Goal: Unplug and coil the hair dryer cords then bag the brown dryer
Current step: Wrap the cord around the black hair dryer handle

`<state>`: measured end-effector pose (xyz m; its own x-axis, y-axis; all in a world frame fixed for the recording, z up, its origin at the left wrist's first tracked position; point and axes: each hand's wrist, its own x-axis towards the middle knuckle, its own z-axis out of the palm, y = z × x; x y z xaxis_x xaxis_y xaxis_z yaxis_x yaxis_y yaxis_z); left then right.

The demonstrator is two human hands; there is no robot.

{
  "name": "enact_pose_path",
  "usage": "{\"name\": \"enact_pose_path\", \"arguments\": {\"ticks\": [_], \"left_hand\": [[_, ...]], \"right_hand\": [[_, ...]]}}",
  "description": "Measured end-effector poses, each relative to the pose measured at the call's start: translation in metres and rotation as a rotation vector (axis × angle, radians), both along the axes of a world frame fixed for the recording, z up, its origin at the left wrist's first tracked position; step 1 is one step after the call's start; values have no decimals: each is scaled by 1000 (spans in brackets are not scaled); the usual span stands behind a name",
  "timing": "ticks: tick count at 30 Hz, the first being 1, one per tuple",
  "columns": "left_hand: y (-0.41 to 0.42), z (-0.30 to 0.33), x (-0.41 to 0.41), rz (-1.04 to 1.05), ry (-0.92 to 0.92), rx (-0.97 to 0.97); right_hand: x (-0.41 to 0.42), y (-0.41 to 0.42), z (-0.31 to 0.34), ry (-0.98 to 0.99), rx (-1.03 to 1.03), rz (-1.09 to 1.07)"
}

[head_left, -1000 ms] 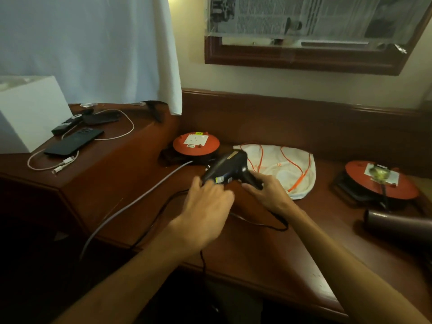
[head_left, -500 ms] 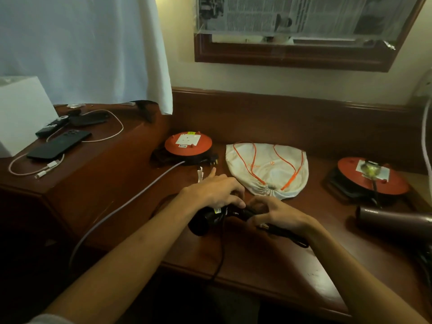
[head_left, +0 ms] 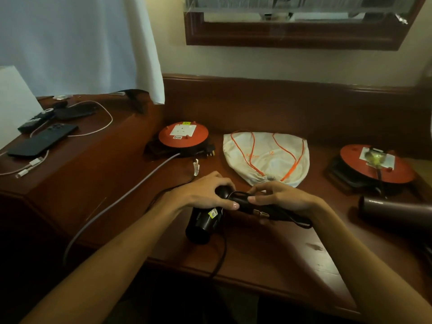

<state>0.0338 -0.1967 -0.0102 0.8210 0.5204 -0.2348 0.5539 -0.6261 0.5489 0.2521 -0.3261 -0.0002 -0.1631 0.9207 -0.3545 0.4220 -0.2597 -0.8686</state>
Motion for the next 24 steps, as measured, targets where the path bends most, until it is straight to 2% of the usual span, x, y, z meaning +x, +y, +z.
{"name": "enact_pose_path", "arguments": {"ticks": [2,5,7,8,12,14,17,19,22,24], "left_hand": [[3,-4,-5,23,-84,-35],[11,-16,-13,153,-235,-114],[13,-22,-18,253,-368,-169],[13,-24,-19,278,-425,-187],[11,-29,-13,283,-492,-169],[11,-36,-9,297,-498,-84],[13,-43,-12,360,-469,-7],[15,-45,-18,417,-494,-21],[17,-43,-25,453,-539,-91],[17,-42,-28,459,-552,-143]], "right_hand": [[7,-3,-7,157,8,-56],[22,-16,-27,741,12,-294],[14,-30,-39,975,20,-435],[0,-36,-44,988,22,-461],[-79,-47,-54,755,-78,-356],[-100,-49,-52,820,-182,-281],[-100,-59,-49,1009,-258,-325],[-89,-72,-49,1039,-248,-389],[-68,-90,-44,927,-198,-423],[-50,-88,-45,778,-171,-419]]}}
